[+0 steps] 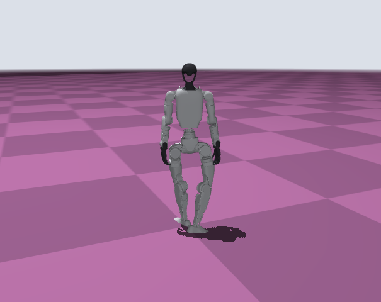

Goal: In place motions

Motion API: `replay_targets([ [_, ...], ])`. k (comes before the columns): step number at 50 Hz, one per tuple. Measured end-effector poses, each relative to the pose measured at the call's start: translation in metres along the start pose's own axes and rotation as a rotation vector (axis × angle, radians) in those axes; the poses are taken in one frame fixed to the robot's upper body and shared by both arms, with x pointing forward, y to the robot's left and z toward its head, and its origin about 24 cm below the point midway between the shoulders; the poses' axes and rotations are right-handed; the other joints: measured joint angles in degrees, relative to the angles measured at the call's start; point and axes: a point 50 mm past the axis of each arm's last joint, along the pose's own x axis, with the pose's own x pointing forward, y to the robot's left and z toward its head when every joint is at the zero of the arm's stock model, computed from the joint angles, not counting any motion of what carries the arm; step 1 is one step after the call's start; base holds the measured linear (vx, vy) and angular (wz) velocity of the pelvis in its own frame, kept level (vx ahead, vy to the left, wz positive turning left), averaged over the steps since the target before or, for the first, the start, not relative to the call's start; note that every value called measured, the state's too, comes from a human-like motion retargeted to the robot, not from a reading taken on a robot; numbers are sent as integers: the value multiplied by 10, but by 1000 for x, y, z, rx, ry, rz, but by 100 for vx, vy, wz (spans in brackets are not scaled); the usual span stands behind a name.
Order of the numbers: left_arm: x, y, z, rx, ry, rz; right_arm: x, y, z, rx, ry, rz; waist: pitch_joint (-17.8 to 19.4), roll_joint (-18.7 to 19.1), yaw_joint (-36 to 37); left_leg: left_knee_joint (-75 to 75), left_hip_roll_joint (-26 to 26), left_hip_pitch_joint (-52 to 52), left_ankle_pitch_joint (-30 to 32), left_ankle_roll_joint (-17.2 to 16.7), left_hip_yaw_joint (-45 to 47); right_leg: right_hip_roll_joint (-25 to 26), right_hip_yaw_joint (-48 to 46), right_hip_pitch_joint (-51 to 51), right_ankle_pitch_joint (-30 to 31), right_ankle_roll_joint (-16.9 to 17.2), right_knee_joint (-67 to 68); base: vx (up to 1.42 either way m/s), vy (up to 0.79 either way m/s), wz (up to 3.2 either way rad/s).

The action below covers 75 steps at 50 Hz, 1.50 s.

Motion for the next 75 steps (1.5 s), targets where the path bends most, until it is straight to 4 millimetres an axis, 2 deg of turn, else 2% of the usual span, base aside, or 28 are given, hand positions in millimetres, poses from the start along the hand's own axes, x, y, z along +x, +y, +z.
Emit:
replay_targets([
  [2,0,-1,-5,1,23,-9,0,5,0,13,-12,27,-12,13,-44,-5,-4,-16,10,5,-59,-12,128,-67,-24,41,85,26,8,233],
  [3,0,-1,-7,9,32,-11,1,8,0,22,-9,38,-16,18,-65,-7,-7,-26,17,7,-86,7,229,-117,-45,71,122,19,2,246],
  [5,0,-2,-3,39,28,-9,1,11,1,42,-10,54,-9,25,-115,-11,-13,-33,29,10,-130,74,346,-158,-70,99,117,10,-1,250],
  [10,-3,6,30,131,-47,1,1,16,5,-11,-17,108,17,-2,-172,-3,-43,-30,37,13,-172,107,398,-170,-94,49,-2,7,-9,155],
  [12,-4,8,39,177,-62,13,1,19,-4,-26,8,113,19,-26,-165,-3,-64,-14,33,14,-171,110,435,-165,-66,18,-55,16,-9,64],
  [13,-5,9,45,200,-72,20,2,21,-7,-31,19,118,20,-41,-150,-5,-75,-6,31,15,-163,118,497,-159,-42,29,-59,15,-6,2],
  [15,-6,8,54,237,-91,22,2,25,-13,-39,41,129,19,-52,-120,-4,-80,3,24,15,-153,83,375,-145,-42,8,-59,13,-4,-3],
  [19,-5,-2,59,233,-121,-8,2,27,-15,-57,56,117,17,-57,-110,21,-79,4,5,9,-163,86,416,-142,-42,32,-70,9,-8,1],
  [23,-5,-9,65,235,-146,-31,2,23,-6,-70,21,83,23,-59,-100,57,-83,-11,7,-9,-224,95,473,-153,-27,33,-72,-1,-2,-110],
  [28,-9,-16,87,474,-174,-20,2,18,1,-76,-28,43,29,-49,-93,77,-97,-21,-4,-13,-361,112,533,-175,-9,27,-69,-9,-3,-153],
  [30,-13,-19,104,681,-182,-4,2,18,1,-89,-32,29,28,-46,-121,73,-78,-24,-21,13,-286,113,545,-184,4,27,-69,-14,-9,-103],
  [32,-17,-24,118,861,-195,21,2,18,1,-97,-26,25,29,-30,-165,51,-36,-7,-29,12,-190,125,542,-193,13,22,-74,-21,-4,-90],
  [33,-18,-27,125,924,-207,34,2,18,1,-99,-27,26,31,-26,-194,54,-40,-7,-33,15,-203,125,538,-196,15,19,-78,-33,-3,-141],
  [37,-23,-37,141,954,-281,44,0,11,8,-93,-36,45,42,-25,-228,54,-7,6,-59,11,-89,129,564,-219,-13,-8,-77,-38,2,-328],
  [39,-22,-41,138,882,-295,28,-1,5,13,-81,-39,63,41,-16,-226,50,10,17,-77,3,-29,118,516,-226,-41,-21,-82,-36,1,-440],
  [42,-19,-40,129,730,-292,-3,-4,-7,26,-73,-61,40,36,-1,-228,39,37,40,-101,-20,94,84,371,-225,-79,-25,-86,-40,1,-488],
  [45,-16,-27,119,602,-272,0,-8,-17,47,-70,-117,-10,32,13,-218,14,47,81,-116,-50,276,54,214,-210,-103,-11,-83,-45,-2,-522],
  [49,-11,-8,91,516,-172,41,-12,-20,67,-60,-174,-21,28,28,-217,-22,30,117,-121,-86,405,68,71,-178,-117,-3,-100,-25,-4,-449],
  [53,-7,3,59,501,-45,61,-10,-17,61,-33,-160,-15,11,46,-251,-22,29,126,-121,-117,471,88,12,-168,-59,-3,-127,-6,-16,-275],
  [55,-8,6,54,533,-5,69,-8,-16,50,2,-125,-27,9,52,-288,-14,29,132,-121,-129,490,90,25,-174,17,-9,-140,-5,-21,-106],
  [56,-8,6,55,563,5,76,-7,-15,43,31,-97,-34,11,57,-303,-10,33,135,-119,-134,495,99,49,-177,7,-14,-144,-1,-14,-56],
  [60,-10,-2,71,697,5,103,-2,-7,3,213,46,-39,11,78,-335,5,48,148,-106,-141,486,95,62,-181,-4,1,-126,7,-16,-27],
  [64,-8,-25,84,712,-89,41,-2,1,-42,389,189,-16,-24,79,-288,35,46,175,-68,-134,443,73,88,-181,-11,31,-104,25,-10,-99],
  [65,-7,-31,83,701,-109,16,-3,3,-51,413,225,-5,-38,77,-274,46,45,181,-50,-128,440,64,102,-186,-14,33,-98,34,-18,-110],
  [67,-5,-38,80,661,-144,-19,-5,8,-62,418,281,12,-68,48,-250,98,41,186,-2,-83,416,33,136,-190,-14,26,-100,30,-14,-126],
  [70,-5,-38,79,596,-178,-27,-4,13,-57,384,279,34,-90,-22,-212,259,60,158,28,37,315,-32,207,-196,-17,20,-84,20,-17,-162],
  [72,-5,-31,79,549,-171,-12,-2,14,-40,328,221,51,-82,-39,-187,373,90,99,14,28,208,-30,253,-202,-19,5,-79,11,-14,-211],
  [75,-5,-22,70,482,-130,6,0,10,-8,218,103,59,-62,-48,-148,433,37,2,6,-3,25,-4,322,-196,0,-13,-100,8,-9,-231],
])
